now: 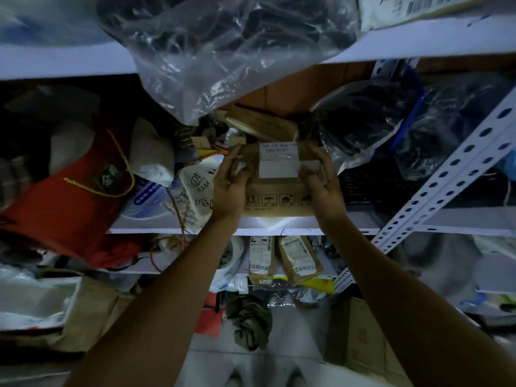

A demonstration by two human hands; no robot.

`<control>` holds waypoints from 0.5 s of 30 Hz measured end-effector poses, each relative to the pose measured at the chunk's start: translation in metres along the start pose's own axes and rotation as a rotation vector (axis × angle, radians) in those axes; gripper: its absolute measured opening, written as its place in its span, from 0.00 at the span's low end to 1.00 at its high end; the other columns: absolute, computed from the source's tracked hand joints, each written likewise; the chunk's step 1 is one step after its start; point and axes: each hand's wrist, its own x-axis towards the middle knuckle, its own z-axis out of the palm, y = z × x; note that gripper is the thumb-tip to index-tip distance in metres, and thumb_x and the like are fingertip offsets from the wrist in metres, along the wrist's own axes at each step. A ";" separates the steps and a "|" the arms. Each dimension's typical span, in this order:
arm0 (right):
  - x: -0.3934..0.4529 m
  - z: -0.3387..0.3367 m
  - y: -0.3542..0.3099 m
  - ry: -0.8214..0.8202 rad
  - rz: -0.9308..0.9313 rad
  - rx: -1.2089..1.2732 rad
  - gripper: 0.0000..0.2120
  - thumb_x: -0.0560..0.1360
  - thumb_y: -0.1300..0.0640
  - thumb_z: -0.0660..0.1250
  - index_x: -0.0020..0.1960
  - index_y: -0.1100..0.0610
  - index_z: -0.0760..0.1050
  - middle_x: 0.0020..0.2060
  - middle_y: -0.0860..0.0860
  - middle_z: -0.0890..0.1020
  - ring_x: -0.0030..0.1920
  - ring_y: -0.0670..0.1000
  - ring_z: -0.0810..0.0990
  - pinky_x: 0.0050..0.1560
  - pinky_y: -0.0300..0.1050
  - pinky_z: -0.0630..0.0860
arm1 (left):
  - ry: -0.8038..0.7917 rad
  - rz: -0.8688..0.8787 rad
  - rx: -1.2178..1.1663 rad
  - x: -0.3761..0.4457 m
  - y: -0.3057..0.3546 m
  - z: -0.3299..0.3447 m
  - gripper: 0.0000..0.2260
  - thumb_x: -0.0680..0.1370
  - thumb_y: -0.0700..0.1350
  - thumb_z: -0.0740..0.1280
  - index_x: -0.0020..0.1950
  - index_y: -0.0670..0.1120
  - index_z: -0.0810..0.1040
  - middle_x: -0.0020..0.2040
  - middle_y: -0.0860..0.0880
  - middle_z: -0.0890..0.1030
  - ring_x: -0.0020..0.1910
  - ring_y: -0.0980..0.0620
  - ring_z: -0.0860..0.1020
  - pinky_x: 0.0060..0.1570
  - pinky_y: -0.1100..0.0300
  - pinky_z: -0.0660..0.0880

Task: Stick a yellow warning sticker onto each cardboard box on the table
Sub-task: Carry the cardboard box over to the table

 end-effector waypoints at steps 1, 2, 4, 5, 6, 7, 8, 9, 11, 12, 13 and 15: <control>0.000 0.000 -0.003 0.000 0.017 -0.002 0.24 0.75 0.52 0.66 0.71 0.45 0.70 0.65 0.51 0.77 0.65 0.55 0.77 0.64 0.62 0.75 | 0.004 -0.004 -0.002 -0.001 0.003 0.001 0.19 0.78 0.37 0.65 0.66 0.52 0.74 0.67 0.44 0.77 0.66 0.43 0.76 0.62 0.50 0.77; 0.000 0.001 -0.006 0.001 0.031 0.007 0.24 0.74 0.51 0.66 0.69 0.44 0.71 0.64 0.50 0.78 0.64 0.56 0.78 0.63 0.63 0.76 | 0.008 -0.009 -0.006 -0.002 0.007 0.002 0.18 0.76 0.39 0.66 0.65 0.53 0.75 0.66 0.44 0.78 0.65 0.43 0.76 0.63 0.47 0.76; -0.003 0.004 -0.016 0.011 0.033 0.030 0.21 0.72 0.49 0.68 0.65 0.39 0.73 0.63 0.51 0.79 0.63 0.56 0.79 0.62 0.66 0.76 | 0.034 -0.029 -0.044 -0.005 0.016 0.003 0.17 0.77 0.39 0.65 0.64 0.52 0.77 0.65 0.42 0.79 0.63 0.43 0.78 0.61 0.49 0.77; -0.005 0.005 -0.023 0.017 0.018 0.029 0.21 0.71 0.49 0.68 0.63 0.38 0.74 0.63 0.52 0.80 0.63 0.56 0.79 0.63 0.66 0.76 | 0.042 -0.036 -0.062 -0.007 0.021 0.003 0.16 0.78 0.37 0.64 0.64 0.50 0.77 0.64 0.41 0.79 0.61 0.43 0.78 0.59 0.51 0.78; -0.008 0.006 -0.029 0.019 0.000 0.029 0.20 0.71 0.49 0.68 0.62 0.37 0.74 0.62 0.52 0.80 0.63 0.56 0.79 0.63 0.65 0.76 | 0.038 -0.040 -0.072 -0.009 0.027 0.003 0.16 0.79 0.35 0.63 0.65 0.48 0.77 0.63 0.41 0.80 0.59 0.44 0.79 0.56 0.52 0.78; -0.012 0.008 -0.036 0.022 -0.014 0.033 0.20 0.72 0.51 0.67 0.62 0.38 0.74 0.62 0.52 0.80 0.62 0.56 0.79 0.63 0.63 0.76 | 0.027 -0.041 -0.089 -0.010 0.032 0.002 0.17 0.80 0.33 0.62 0.65 0.47 0.77 0.61 0.42 0.81 0.57 0.44 0.79 0.55 0.51 0.78; -0.015 0.008 -0.043 0.022 -0.031 0.040 0.20 0.73 0.52 0.67 0.63 0.39 0.73 0.62 0.52 0.80 0.62 0.56 0.80 0.63 0.61 0.77 | 0.011 -0.040 -0.105 -0.012 0.038 0.001 0.17 0.80 0.33 0.62 0.65 0.48 0.77 0.59 0.43 0.81 0.55 0.45 0.80 0.53 0.51 0.79; -0.018 0.009 -0.049 0.024 -0.047 0.044 0.21 0.73 0.53 0.66 0.64 0.40 0.73 0.62 0.52 0.80 0.61 0.55 0.80 0.61 0.59 0.78 | -0.004 -0.037 -0.118 -0.014 0.044 -0.001 0.17 0.79 0.33 0.63 0.63 0.49 0.77 0.57 0.44 0.82 0.54 0.46 0.80 0.51 0.52 0.79; -0.028 0.010 -0.061 0.035 -0.078 0.050 0.22 0.73 0.54 0.65 0.65 0.41 0.72 0.59 0.49 0.81 0.57 0.52 0.81 0.56 0.52 0.80 | -0.036 -0.021 -0.126 -0.019 0.058 -0.005 0.17 0.79 0.34 0.64 0.61 0.52 0.78 0.56 0.45 0.82 0.52 0.48 0.81 0.48 0.55 0.80; -0.034 0.011 -0.066 0.048 -0.091 0.050 0.22 0.73 0.55 0.65 0.65 0.41 0.72 0.58 0.48 0.81 0.56 0.49 0.82 0.53 0.49 0.81 | -0.061 -0.012 -0.124 -0.021 0.064 -0.007 0.16 0.79 0.34 0.64 0.61 0.53 0.78 0.55 0.47 0.83 0.50 0.50 0.81 0.47 0.57 0.80; -0.040 0.013 -0.072 0.065 -0.100 0.043 0.22 0.73 0.55 0.65 0.66 0.41 0.72 0.58 0.47 0.81 0.54 0.47 0.82 0.51 0.46 0.80 | -0.084 -0.006 -0.128 -0.024 0.069 -0.009 0.16 0.79 0.34 0.64 0.62 0.53 0.77 0.53 0.49 0.83 0.48 0.53 0.82 0.45 0.59 0.80; -0.057 0.017 -0.080 0.108 -0.118 0.020 0.21 0.74 0.54 0.65 0.66 0.42 0.72 0.58 0.46 0.80 0.53 0.44 0.82 0.49 0.41 0.79 | -0.140 0.003 -0.113 -0.029 0.075 -0.015 0.17 0.80 0.35 0.64 0.65 0.51 0.76 0.50 0.54 0.82 0.44 0.57 0.81 0.41 0.63 0.80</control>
